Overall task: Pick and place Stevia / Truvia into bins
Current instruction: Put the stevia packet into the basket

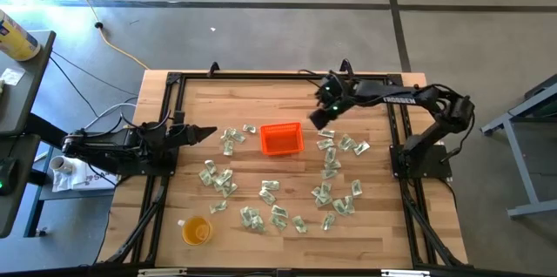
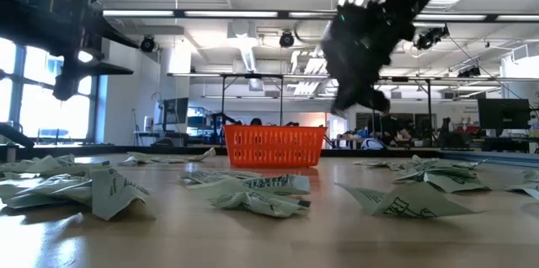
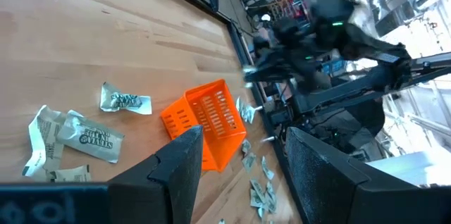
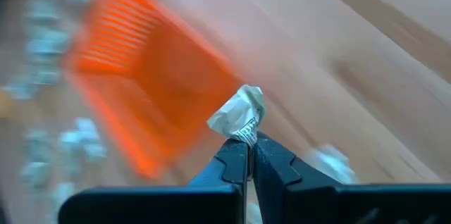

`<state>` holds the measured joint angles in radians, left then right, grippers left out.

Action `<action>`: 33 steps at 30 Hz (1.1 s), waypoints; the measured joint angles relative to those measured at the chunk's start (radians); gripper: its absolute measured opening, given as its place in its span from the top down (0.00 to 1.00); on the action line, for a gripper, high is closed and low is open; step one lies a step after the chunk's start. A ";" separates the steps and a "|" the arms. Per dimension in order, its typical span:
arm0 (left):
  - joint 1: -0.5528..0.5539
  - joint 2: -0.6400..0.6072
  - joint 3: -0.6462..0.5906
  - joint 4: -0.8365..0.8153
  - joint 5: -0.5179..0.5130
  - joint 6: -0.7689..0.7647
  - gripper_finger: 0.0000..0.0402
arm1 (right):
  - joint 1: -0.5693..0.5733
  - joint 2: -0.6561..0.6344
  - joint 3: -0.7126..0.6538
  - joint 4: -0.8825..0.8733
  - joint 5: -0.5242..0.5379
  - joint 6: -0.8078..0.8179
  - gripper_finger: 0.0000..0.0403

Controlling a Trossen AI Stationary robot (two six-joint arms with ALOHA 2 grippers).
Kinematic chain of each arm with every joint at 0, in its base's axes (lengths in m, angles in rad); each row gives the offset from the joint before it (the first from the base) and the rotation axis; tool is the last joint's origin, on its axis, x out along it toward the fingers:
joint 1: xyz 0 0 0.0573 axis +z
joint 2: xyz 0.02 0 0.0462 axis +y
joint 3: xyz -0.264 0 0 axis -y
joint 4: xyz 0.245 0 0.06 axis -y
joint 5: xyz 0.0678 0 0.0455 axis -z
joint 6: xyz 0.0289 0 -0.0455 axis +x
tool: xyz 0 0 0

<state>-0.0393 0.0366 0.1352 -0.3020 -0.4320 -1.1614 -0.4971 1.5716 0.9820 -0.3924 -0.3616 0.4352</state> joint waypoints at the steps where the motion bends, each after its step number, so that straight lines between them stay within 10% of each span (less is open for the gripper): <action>1: 0.000 0.000 0.000 -0.001 0.000 0.002 0.41 | 0.025 0.006 0.030 0.016 -0.001 0.001 0.98; 10: 0.000 0.000 0.000 -0.001 0.000 0.003 0.41 | 0.151 0.213 0.283 0.017 -0.006 -0.019 0.97; 18: 0.000 0.000 0.000 -0.023 0.057 -0.092 0.41 | 0.205 0.376 0.460 -0.119 0.020 -0.045 0.73; 26: 0.000 0.017 0.000 -0.021 0.033 -0.092 0.41 | 0.233 0.335 0.515 -0.248 0.228 -0.080 0.40; 33: 0.000 0.184 0.000 0.203 0.049 0.042 0.41 | 0.215 0.217 0.523 -0.394 0.401 -0.148 0.32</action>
<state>-0.0391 0.2210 0.1357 -0.0995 -0.3829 -1.1197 -0.2819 1.7884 1.5051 -0.7864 0.0394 0.2874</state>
